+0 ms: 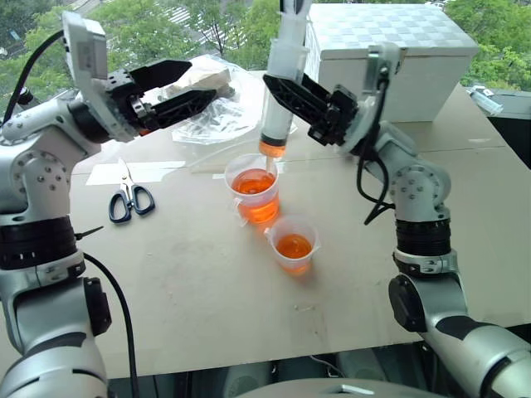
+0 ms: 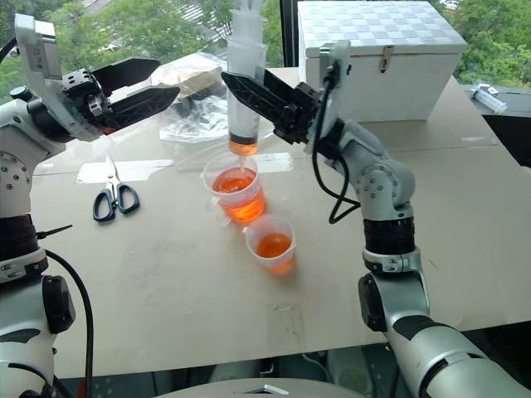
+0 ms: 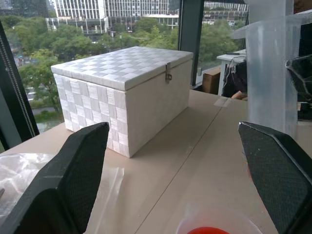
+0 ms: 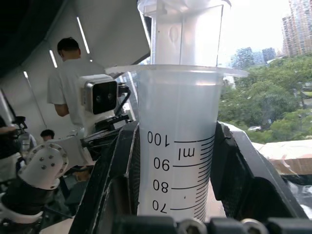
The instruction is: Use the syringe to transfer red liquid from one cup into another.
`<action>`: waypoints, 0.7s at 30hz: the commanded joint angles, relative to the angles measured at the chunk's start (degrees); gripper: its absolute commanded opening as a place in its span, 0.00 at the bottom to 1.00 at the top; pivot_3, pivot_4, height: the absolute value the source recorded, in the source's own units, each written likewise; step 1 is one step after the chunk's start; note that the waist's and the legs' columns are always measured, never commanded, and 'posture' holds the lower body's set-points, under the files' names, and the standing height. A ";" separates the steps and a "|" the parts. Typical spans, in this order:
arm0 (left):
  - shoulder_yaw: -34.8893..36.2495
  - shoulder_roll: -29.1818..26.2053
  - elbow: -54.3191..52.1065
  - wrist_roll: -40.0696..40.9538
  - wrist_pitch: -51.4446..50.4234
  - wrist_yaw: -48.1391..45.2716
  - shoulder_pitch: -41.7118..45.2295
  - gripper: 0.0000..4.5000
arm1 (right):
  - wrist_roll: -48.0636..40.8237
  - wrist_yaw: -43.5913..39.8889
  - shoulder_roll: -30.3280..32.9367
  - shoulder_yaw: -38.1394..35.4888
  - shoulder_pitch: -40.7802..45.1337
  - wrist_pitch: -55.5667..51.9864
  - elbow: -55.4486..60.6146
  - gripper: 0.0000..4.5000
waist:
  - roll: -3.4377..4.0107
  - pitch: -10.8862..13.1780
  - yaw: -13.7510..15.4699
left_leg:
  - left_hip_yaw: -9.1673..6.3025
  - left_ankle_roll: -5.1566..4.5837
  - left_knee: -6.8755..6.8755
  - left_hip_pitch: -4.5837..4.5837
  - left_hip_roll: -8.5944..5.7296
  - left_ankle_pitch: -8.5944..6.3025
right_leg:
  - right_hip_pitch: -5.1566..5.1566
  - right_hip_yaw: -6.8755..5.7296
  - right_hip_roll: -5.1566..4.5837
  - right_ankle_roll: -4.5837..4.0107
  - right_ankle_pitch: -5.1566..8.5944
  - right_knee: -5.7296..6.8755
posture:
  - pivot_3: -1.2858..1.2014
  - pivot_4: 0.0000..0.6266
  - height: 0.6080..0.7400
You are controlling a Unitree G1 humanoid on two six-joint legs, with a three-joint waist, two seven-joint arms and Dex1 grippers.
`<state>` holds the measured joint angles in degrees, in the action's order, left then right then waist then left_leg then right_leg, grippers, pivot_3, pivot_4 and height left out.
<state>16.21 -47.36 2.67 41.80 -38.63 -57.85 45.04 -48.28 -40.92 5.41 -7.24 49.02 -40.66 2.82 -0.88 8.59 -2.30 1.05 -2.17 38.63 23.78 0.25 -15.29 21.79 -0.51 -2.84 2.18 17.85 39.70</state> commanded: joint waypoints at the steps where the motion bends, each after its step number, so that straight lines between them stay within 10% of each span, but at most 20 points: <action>1: -0.15 0.83 -3.29 2.40 -0.81 -0.54 2.50 0.95 | -6.50 -1.19 2.41 -1.94 -1.07 -3.48 6.01 0.34 | 0.00 0.00 0.03 | 0.00 0.00 0.00 0.00 0.00 0.00 | 0.00 0.01 0.00 0.00 0.00 0.00 | 0.52 0.24 1.00; 21: -9.66 11.80 -8.08 9.03 -6.42 -6.71 10.96 0.95 | 1.73 -13.21 12.39 10.01 -18.64 8.40 21.09 0.34 | -0.04 0.01 0.13 | 0.10 -0.04 0.01 0.01 0.03 -0.01 | -0.07 0.18 0.10 0.00 0.00 -0.57 | 0.52 0.24 1.00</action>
<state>5.01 -35.76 -4.29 48.10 -44.82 -63.39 53.87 -47.89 -53.03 17.93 1.58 30.07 -34.46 22.76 -0.92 8.60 -2.18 1.14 -2.21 38.65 23.79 0.28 -15.30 21.72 -0.33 -2.74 2.18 17.85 39.12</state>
